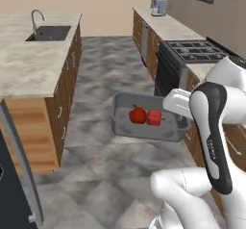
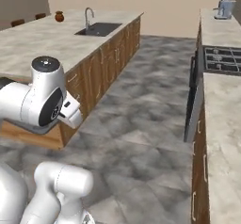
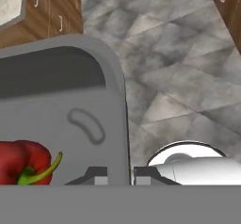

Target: Take the bell pepper and bell pepper out of the freezer and place them in the tupperware container on the counter. Then put the tupperware containing the vegetables back in the freezer.

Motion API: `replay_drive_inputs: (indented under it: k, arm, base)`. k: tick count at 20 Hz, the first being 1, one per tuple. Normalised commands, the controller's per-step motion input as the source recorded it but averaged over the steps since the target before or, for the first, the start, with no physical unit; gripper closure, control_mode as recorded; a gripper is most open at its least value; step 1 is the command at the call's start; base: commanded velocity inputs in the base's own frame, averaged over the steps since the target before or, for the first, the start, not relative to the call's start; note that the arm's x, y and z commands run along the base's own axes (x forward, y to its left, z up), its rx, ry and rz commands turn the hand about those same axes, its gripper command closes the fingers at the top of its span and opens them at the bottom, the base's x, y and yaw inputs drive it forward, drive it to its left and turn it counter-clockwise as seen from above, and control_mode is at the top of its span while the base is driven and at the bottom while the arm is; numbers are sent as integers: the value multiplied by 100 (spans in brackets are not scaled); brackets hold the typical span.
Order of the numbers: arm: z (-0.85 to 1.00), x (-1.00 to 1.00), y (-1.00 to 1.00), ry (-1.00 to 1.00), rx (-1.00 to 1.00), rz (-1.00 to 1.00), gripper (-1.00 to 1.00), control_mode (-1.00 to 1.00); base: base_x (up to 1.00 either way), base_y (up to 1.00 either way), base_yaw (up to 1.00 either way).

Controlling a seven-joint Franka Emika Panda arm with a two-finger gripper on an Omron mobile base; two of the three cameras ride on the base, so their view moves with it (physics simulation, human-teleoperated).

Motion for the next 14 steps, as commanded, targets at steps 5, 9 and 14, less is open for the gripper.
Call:
replay_drive_inputs:
  k: [5,9,14]
  arm:
    - [0,0,0,0,0,0,100,100]
    - [0,0,0,0,0,0,100,100]
    - [0,0,0,0,0,0,100,100]
  base:
    - [100,0,54]
    - [100,0,63]
    - [100,0,68]
